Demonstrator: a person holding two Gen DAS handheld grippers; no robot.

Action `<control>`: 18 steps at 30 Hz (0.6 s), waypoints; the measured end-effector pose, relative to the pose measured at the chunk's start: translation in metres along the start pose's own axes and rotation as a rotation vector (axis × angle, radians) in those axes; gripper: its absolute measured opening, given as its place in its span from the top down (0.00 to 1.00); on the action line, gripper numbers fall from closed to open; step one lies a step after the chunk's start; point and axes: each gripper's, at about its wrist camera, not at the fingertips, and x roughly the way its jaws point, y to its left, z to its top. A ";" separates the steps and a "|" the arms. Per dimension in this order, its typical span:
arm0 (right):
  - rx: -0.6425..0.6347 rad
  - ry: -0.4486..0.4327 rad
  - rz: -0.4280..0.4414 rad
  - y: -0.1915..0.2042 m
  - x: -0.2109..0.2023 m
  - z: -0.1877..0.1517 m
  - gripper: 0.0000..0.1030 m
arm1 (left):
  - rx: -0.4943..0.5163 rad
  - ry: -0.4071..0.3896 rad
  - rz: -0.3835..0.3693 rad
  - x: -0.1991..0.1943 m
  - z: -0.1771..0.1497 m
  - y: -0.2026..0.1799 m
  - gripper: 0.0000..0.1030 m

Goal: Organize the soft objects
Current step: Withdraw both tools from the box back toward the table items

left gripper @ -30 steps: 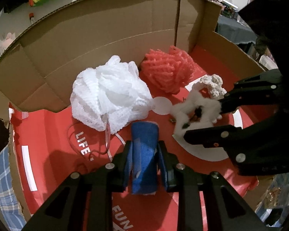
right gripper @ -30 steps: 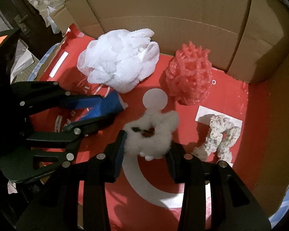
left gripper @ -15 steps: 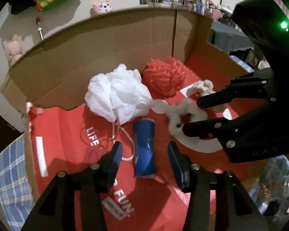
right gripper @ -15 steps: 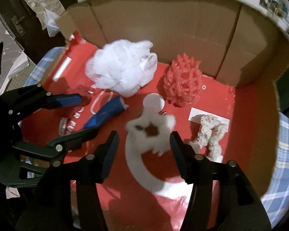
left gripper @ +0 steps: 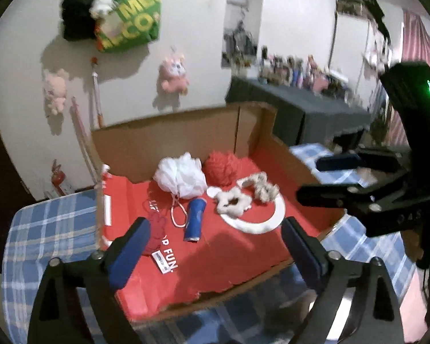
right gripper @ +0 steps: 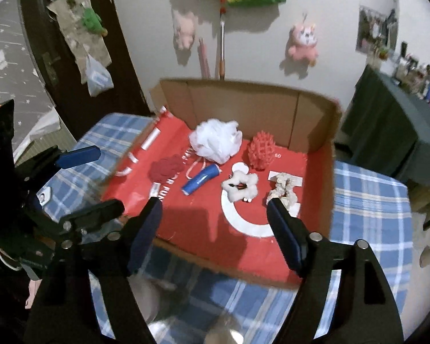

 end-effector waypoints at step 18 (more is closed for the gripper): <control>-0.026 -0.354 -0.138 0.062 -0.132 -0.135 0.07 | -0.044 -0.362 0.059 -0.150 -0.083 -0.056 0.00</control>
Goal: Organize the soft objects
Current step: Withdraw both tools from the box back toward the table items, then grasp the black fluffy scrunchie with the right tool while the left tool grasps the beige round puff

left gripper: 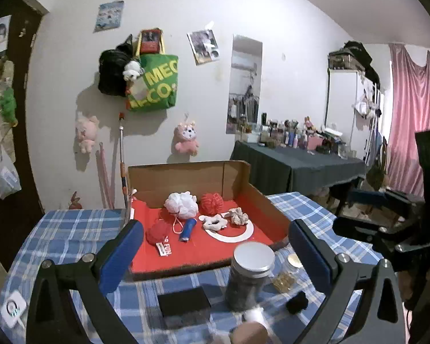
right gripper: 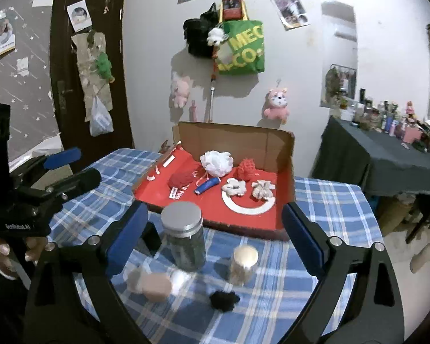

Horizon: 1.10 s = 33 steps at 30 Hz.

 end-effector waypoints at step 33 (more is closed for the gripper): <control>0.163 0.152 -0.123 -0.008 0.056 -0.156 0.07 | -0.071 0.224 0.061 0.029 -0.165 -0.018 0.00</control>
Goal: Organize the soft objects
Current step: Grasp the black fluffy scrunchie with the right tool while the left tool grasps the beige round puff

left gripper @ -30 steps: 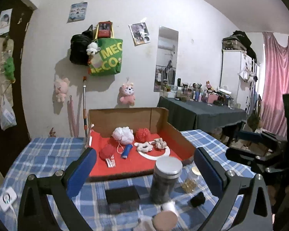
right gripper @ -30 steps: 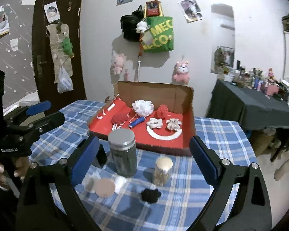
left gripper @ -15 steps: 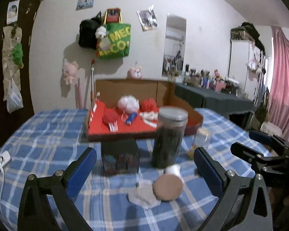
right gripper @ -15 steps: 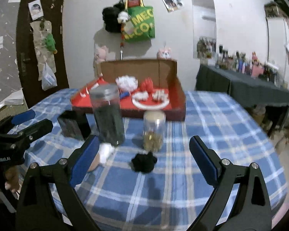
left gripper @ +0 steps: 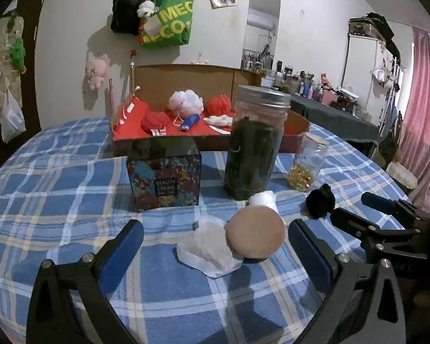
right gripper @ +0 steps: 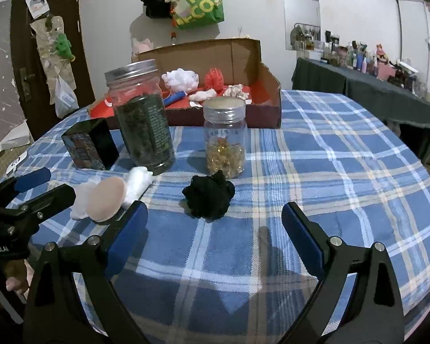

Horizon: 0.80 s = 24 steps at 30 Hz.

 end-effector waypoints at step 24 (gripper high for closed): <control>-0.033 0.153 0.204 -0.012 0.040 0.020 0.67 | 0.091 0.215 -0.194 0.056 0.012 -0.020 0.60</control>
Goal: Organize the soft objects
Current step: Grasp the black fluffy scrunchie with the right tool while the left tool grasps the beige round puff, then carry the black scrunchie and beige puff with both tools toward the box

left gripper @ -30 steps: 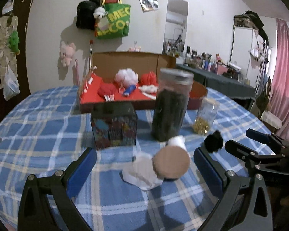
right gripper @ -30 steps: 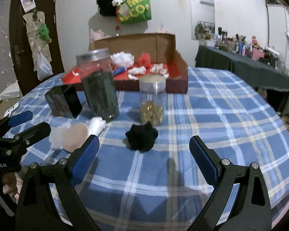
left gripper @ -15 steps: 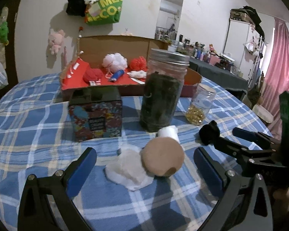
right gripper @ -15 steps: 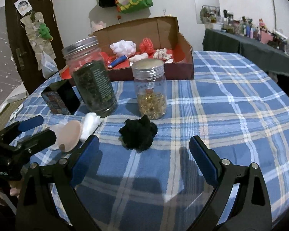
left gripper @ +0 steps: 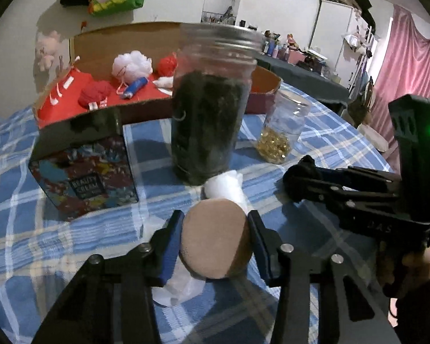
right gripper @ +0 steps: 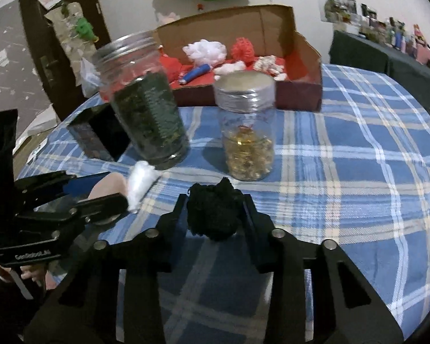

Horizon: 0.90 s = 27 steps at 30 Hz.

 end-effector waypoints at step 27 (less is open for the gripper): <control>-0.033 -0.035 0.050 0.024 -0.009 0.013 0.67 | 0.042 -0.041 -0.033 -0.019 0.020 0.001 0.63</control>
